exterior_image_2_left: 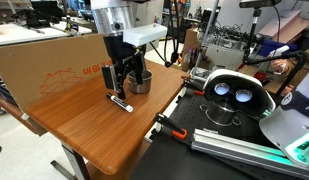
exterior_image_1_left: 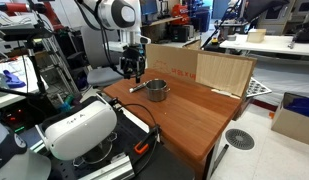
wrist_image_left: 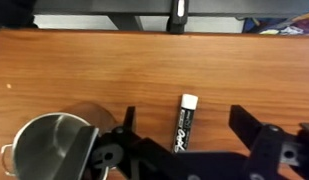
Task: Put the marker in the pot
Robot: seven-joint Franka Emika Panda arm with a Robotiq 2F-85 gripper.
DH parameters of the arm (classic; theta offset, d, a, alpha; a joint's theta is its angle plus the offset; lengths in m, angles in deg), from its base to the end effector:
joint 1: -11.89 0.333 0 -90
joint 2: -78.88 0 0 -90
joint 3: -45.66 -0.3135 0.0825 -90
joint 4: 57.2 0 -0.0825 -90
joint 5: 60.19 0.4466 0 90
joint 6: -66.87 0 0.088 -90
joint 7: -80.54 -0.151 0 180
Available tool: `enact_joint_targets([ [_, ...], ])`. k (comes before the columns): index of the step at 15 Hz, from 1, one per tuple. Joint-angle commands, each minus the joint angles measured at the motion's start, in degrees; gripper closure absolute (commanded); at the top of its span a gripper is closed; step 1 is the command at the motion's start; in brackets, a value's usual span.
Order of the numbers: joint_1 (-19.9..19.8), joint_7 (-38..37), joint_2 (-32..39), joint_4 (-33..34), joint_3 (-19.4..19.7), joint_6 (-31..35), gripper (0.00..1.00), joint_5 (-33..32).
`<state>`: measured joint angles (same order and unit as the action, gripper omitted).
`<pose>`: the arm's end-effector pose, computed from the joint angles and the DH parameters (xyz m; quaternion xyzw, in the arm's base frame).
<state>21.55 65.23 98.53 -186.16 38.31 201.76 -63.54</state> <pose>0.5120 0.1604 0.0962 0.9924 0.0365 -0.1139 0.0292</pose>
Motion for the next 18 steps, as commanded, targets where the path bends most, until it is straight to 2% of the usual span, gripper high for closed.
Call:
enact_joint_targets([
  [1, 2.42, -3.28, 3.83, 3.16, 1.91, 1.11, 0.0, -2.45],
  [5, 4.52, -5.39, 7.19, 5.59, 2.7, 3.65, 0.0, -3.81],
  [9, 6.94, -8.24, 10.96, 9.16, 4.29, 2.7, 0.0, -4.59],
  [14, 7.06, -8.49, 14.39, 12.64, 5.87, 1.28, 0.0, -3.54],
  [15, 7.14, -8.37, 14.85, 13.16, 6.15, 1.2, 0.25, -3.72],
  [16, 7.3, -8.36, 15.06, 13.64, 6.31, 1.31, 0.26, -3.96],
  [18, 7.38, -8.3, 15.19, 14.18, 6.33, 0.84, 0.41, -4.07],
])
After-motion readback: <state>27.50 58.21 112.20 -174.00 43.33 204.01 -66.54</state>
